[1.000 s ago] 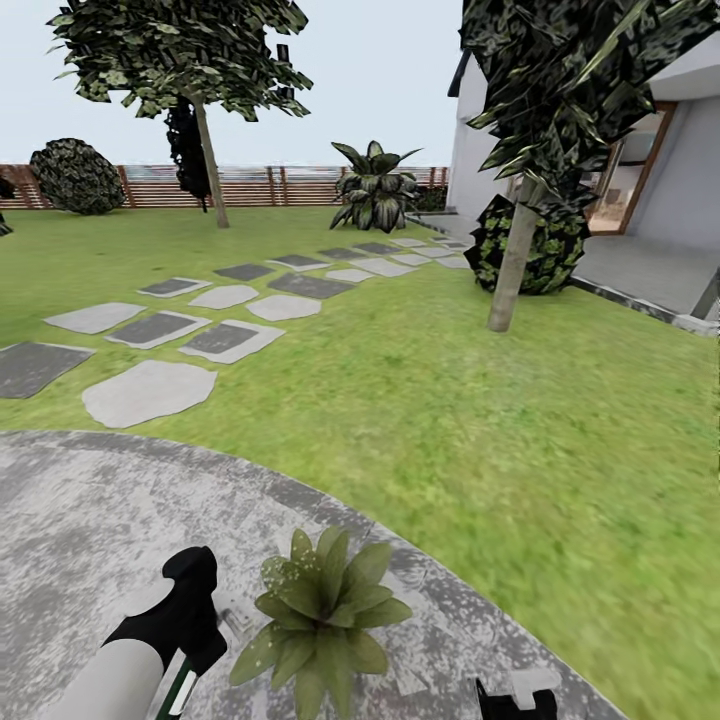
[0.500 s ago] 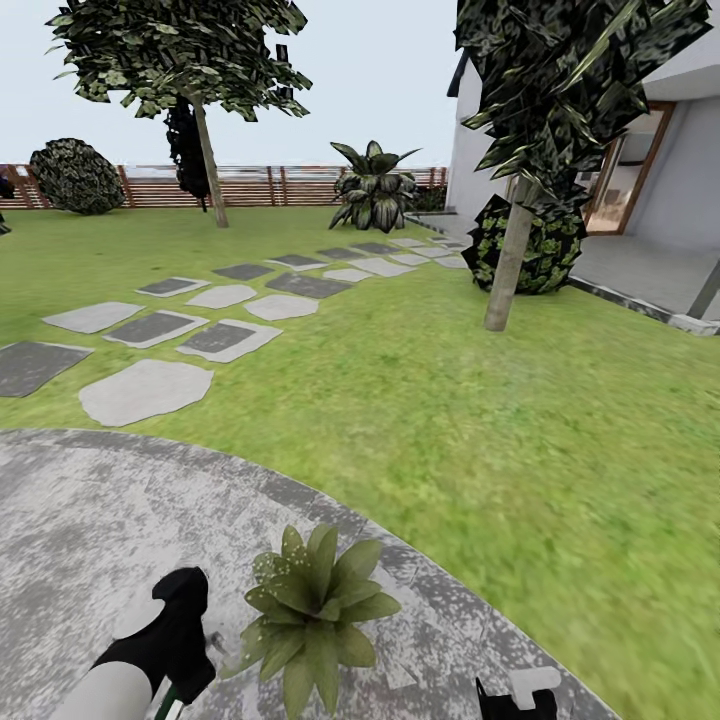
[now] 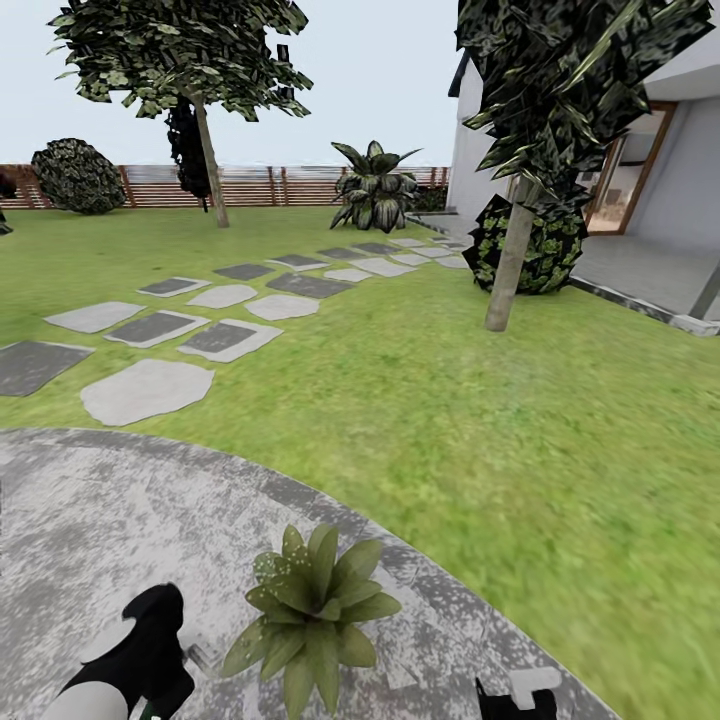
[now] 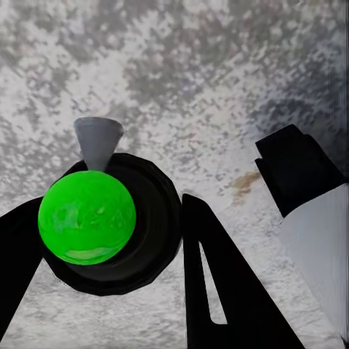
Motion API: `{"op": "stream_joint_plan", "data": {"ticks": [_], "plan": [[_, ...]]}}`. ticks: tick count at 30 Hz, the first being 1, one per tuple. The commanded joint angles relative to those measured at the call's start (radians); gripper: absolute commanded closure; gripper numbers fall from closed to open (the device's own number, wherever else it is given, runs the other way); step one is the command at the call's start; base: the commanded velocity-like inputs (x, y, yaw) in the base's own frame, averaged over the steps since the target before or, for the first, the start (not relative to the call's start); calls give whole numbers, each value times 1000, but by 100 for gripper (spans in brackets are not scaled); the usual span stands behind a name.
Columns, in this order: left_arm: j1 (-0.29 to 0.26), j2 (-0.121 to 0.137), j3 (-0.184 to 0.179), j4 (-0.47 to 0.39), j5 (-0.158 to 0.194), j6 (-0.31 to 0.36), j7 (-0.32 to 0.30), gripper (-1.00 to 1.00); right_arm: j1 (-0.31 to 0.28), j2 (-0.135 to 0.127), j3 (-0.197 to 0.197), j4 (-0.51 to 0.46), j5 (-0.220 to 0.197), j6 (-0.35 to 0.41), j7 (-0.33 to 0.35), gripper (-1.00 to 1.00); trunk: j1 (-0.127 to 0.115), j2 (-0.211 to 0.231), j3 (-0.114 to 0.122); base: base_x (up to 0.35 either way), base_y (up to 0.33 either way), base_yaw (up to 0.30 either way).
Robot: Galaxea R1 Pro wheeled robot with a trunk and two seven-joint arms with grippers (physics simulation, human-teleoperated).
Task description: Pick up the pesticide atomizer in the garden and spray insectifuge to fully cover both potted plants in the garden.
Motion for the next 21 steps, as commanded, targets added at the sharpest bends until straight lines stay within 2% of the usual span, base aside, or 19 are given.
{"op": "stream_joint_plan", "data": {"ticks": [1, 7, 13, 17, 21], "plan": [[-1, -2, 2, 4, -6, 5, -8, 100, -1, 0, 3, 1, 8, -2, -8, -100, 0, 0, -1, 0, 0, 154], [-1, -3, 1, 76, 3, 4, -7, 100, -1, 0, 3, 1, 8, -2, -8, -100, 0, 0, -1, 0, 0, 167], [-2, -2, 7, 36, 4, 5, -3, 100, -1, 0, 3, 1, 8, -2, -8, -100, 0, 0, -1, 9, -2, 8], [-1, -3, 8, 2, 4, 5, -2, 100, -1, 0, 3, 1, 8, -2, -8, -100, 0, 0, -1, 140, -88, 0], [-1, -1, 5, -1, 4, 5, 0, 100, -1, 0, 3, 1, 8, -2, -8, -100, 0, 0, -1, 41, -23, 0]]}}
